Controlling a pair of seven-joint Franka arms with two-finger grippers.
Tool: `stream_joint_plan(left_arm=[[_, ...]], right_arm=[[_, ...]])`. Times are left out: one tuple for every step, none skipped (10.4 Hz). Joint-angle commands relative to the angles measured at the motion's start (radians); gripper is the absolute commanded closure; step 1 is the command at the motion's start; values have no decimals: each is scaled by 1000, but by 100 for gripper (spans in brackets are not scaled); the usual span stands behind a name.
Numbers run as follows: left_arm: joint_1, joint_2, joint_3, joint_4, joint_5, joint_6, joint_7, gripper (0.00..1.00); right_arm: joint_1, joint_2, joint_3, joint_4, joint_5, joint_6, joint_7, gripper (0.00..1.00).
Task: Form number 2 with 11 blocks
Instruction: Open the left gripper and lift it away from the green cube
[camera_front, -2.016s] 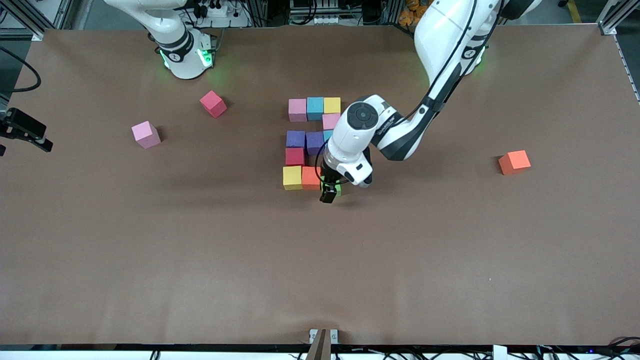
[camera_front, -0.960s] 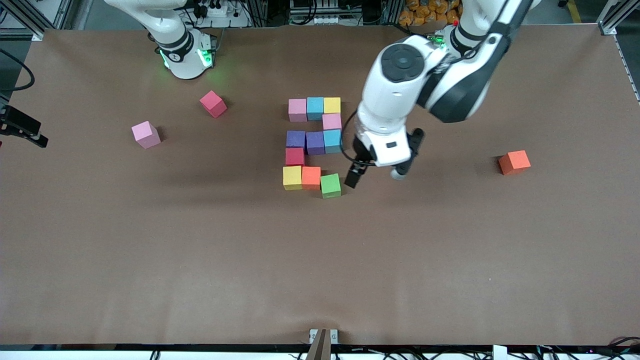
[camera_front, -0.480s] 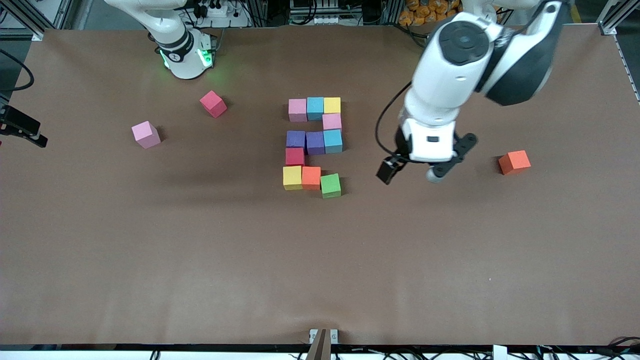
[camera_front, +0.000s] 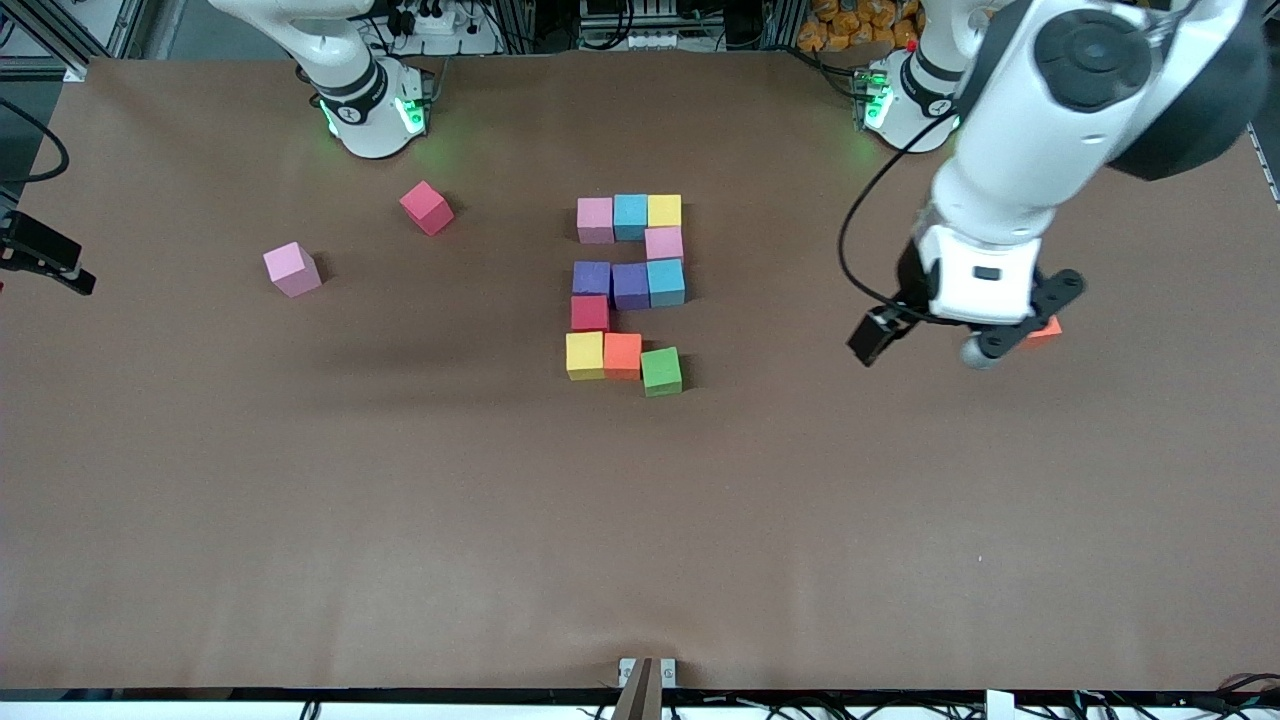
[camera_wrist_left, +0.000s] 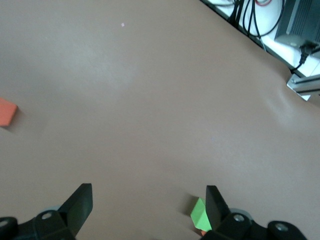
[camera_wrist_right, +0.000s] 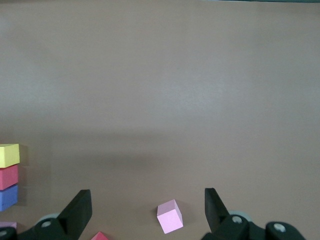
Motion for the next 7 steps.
stream_joint_plan(left_arm=[[68, -54, -11, -11, 6, -52, 110, 0], [101, -74, -10, -11, 0, -75, 162, 0], [137, -86, -11, -11, -29, -92, 223, 0], [186, -117, -11, -10, -73, -107, 301, 0], [254, -145, -10, -11, -137, -135, 428, 0], [307, -160, -10, -11, -171, -168, 534, 0], [329, -172, -13, -11, -164, -207, 570, 0]], right_arm=[[1, -3, 3, -1, -70, 2, -7, 0], [7, -3, 3, 0, -87, 5, -6, 0], [8, -4, 6, 2, -87, 13, -3, 0], [7, -9, 8, 5, -87, 10, -3, 0], [8, -9, 9, 4, -86, 5, -4, 0], [13, -9, 9, 4, -86, 4, -6, 0], [14, -11, 9, 4, -87, -1, -7, 0]])
